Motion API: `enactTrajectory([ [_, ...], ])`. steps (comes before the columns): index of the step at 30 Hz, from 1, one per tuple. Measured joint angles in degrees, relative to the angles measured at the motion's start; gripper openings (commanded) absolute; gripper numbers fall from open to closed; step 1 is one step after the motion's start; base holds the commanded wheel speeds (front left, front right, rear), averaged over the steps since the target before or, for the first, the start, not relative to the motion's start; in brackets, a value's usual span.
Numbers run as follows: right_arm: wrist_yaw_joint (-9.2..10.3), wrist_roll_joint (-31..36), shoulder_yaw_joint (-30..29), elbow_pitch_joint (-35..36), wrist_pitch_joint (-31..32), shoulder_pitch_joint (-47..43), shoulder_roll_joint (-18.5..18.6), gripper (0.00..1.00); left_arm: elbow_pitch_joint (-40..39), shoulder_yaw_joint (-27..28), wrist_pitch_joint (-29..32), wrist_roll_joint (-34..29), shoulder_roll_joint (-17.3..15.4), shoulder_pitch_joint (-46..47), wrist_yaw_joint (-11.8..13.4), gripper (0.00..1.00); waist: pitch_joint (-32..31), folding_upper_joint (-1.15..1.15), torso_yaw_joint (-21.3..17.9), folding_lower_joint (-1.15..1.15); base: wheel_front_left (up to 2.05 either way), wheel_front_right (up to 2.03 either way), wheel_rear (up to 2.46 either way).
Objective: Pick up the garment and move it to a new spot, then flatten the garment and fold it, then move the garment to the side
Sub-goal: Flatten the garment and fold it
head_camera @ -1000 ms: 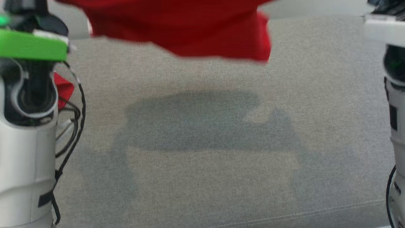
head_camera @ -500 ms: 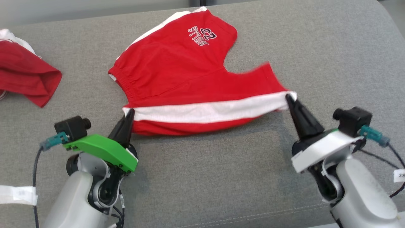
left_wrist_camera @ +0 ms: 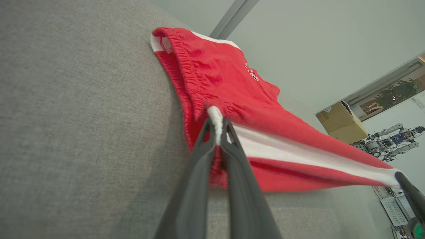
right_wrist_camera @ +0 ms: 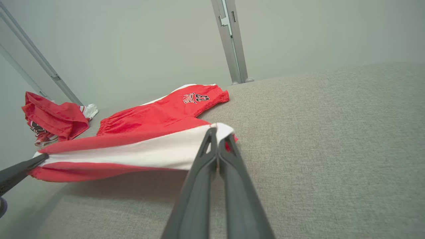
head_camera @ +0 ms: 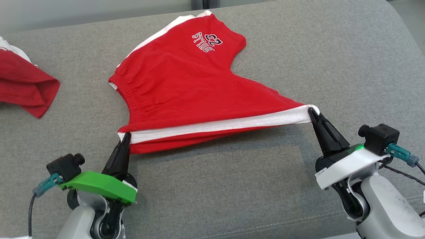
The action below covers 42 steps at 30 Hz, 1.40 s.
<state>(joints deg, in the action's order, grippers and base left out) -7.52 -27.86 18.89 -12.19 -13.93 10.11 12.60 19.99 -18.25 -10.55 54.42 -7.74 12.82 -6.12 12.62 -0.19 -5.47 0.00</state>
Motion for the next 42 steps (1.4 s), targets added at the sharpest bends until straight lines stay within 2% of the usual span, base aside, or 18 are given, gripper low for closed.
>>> enactTrajectory([
  [9, -0.01, 0.0, 1.8, 3.1, 0.0, -6.0, 0.2, 0.00, -0.7, -0.5, -2.2, -0.1, -0.4, -6.9, -0.5, 0.00, -3.7, 0.00, 0.7, 0.00, 0.00, 0.00, 0.00],
  [15, 0.00, -0.2, 3.2, 6.5, -0.2, -10.3, 1.0, 0.00, -4.6, -0.5, -3.2, -0.3, -0.6, -11.2, -0.7, 0.00, -6.1, 0.00, 0.7, 0.00, 0.00, 0.00, 0.00],
  [21, 0.00, 0.3, 1.4, 11.9, -0.4, -10.9, 2.6, 0.00, -9.7, 1.1, -3.6, -0.5, -0.9, -12.7, -1.0, 0.00, -7.7, 0.00, 0.2, 0.00, 0.00, 0.00, 0.00],
  [28, 0.02, 0.5, 2.7, 16.2, -0.4, -13.8, 3.8, 0.00, -11.7, 1.4, -3.7, -0.8, -1.2, -15.6, -1.0, 0.00, -9.0, 0.00, 0.3, 0.00, 0.00, 0.00, 0.00],
  [34, 0.02, -0.8, 3.6, 15.4, 0.0, -17.8, 4.0, 0.00, -11.7, 0.9, -3.7, -0.8, -1.2, -18.4, -1.0, 0.00, -9.4, 0.00, 1.2, 0.00, 0.00, 0.00, 0.00],
  [42, 0.02, -1.4, 2.7, 12.8, 0.9, -17.9, 5.3, 0.00, -12.5, -2.0, -3.7, -0.9, -0.6, -19.9, -1.0, 0.00, -9.1, 0.00, 1.8, 0.00, 0.00, 0.00, 0.00],
])
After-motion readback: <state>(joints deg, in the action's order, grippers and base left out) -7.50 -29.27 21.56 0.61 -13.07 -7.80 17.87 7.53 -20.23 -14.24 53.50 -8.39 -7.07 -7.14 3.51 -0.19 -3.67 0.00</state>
